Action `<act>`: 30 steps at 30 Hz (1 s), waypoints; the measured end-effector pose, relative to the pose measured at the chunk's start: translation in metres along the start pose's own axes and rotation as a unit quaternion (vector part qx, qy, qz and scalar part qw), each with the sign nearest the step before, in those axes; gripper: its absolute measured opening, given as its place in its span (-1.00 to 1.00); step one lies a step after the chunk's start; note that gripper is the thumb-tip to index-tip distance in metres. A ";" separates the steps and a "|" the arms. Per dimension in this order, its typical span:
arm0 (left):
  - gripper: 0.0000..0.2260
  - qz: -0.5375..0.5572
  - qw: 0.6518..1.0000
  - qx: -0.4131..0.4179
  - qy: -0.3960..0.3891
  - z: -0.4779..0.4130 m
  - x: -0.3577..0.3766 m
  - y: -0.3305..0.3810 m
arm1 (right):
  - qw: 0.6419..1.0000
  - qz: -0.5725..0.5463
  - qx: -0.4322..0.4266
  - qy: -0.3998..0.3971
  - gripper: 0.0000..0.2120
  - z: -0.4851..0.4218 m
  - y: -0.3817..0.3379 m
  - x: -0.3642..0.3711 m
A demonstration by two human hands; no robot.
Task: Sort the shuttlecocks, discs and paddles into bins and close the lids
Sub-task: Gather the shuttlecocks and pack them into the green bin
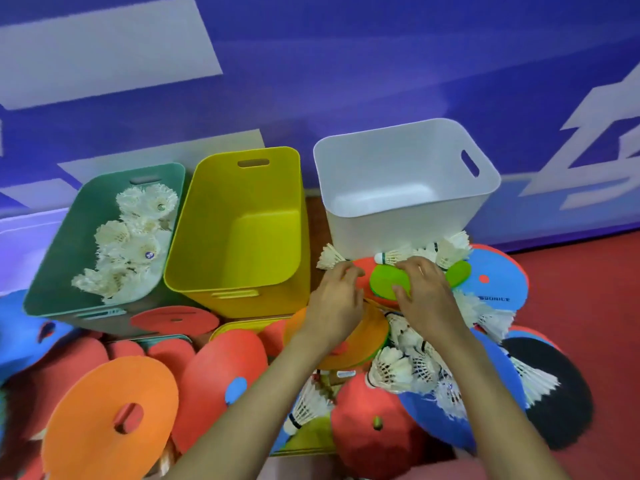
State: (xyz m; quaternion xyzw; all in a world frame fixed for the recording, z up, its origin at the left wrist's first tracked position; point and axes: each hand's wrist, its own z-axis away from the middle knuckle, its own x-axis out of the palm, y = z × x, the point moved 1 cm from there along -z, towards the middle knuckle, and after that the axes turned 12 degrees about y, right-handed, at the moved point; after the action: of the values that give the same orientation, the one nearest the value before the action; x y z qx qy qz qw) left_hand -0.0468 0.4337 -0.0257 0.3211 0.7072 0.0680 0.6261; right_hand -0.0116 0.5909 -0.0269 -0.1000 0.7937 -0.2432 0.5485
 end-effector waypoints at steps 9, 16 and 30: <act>-0.71 -0.048 0.975 -0.195 -0.100 -0.023 0.040 -0.035 | 0.977 0.084 0.054 -0.188 -0.54 -0.047 0.022 0.030; -0.68 -0.054 0.972 -0.198 -0.111 -0.026 0.055 -0.047 | 0.963 0.079 0.138 -0.217 -0.58 -0.071 0.027 0.057; -0.45 -0.091 0.976 -0.145 -0.137 -0.015 0.060 -0.052 | 0.970 0.027 0.153 -0.187 -0.71 -0.062 0.010 0.064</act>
State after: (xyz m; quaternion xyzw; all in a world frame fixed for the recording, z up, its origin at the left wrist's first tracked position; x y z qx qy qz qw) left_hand -0.0801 0.4300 -0.0987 0.1675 0.6241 0.0675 0.7602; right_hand -0.0912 0.5897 -0.0670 -0.0369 0.6324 -0.3238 0.7028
